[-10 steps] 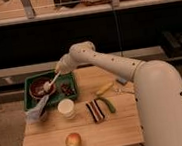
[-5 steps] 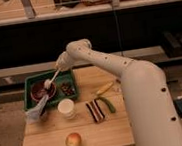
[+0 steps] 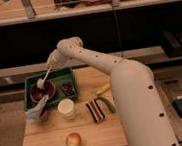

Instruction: Wipe purple bowl with brush

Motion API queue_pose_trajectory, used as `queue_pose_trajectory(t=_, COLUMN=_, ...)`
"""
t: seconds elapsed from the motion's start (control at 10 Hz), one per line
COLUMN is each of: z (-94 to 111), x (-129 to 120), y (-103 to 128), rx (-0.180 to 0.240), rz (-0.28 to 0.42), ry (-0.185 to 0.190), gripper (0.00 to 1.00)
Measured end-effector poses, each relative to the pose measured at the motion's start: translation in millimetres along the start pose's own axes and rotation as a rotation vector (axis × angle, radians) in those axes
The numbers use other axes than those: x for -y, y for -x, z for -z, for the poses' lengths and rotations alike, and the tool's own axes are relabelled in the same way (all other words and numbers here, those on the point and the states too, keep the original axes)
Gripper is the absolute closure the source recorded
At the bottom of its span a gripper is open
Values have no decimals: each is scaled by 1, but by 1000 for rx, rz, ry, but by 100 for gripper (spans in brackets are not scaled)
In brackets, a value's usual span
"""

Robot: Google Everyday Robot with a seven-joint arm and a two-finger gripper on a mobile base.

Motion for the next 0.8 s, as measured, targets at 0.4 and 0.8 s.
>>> queue_pose_trajectory(t=0.4, z=-5, x=11, y=34, rx=46, rz=30, ry=-17, gripper=86)
queue_pose_trajectory(t=0.8, z=27, x=-18, y=49, rx=59, rz=25, ry=-8, gripper=86)
